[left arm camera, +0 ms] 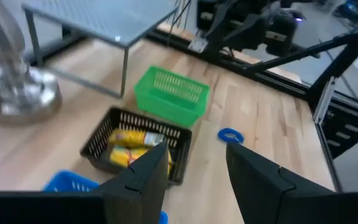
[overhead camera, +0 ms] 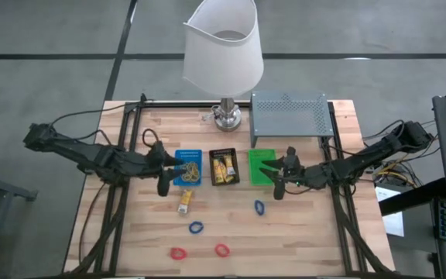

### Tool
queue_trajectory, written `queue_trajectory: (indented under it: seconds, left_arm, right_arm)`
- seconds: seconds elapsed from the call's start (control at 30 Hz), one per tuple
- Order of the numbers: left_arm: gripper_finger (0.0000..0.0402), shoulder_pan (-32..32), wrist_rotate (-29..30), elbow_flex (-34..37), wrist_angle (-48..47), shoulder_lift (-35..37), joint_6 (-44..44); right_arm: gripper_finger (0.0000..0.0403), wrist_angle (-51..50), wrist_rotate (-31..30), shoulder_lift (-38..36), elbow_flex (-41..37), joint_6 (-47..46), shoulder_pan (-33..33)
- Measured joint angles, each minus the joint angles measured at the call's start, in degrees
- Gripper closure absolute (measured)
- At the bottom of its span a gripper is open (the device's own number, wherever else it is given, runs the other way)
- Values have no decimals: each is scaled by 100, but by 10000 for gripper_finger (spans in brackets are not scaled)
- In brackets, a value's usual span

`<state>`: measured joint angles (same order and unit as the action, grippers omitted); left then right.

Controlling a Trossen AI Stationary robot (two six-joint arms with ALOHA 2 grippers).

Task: Pick & Place Office Desk Supplies
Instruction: Put the yellow crayon box into the black bin

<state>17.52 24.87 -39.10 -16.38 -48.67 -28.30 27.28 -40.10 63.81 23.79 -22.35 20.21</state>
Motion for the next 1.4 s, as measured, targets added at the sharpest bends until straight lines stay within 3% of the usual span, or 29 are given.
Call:
queue_trajectory:
  seconds: [0.1, 0.3, 0.6, 0.9, 1.4]
  left_arm:
    - [233, 0, -1, -207, -363, -206, -750]
    - [233, -4, -14, -837, -1985, -737, -2870]
    - [233, -7, -1076, -1657, -2730, -1879, -4319]
    - [233, -9, -1989, -1879, -3001, -2818, -6039]
    - [233, -9, -3216, -1879, -2981, -4108, -6670]
  right_arm:
    - [268, -2, 0, 0, 0, 0, 0]
    - [268, -1, 0, 0, 0, 0, 0]
    - [268, 2, 0, 0, 0, 0, 2]
    - [268, 1, 0, 0, 0, 0, 2]
    - [268, 2, 0, 0, 0, 0, -2]
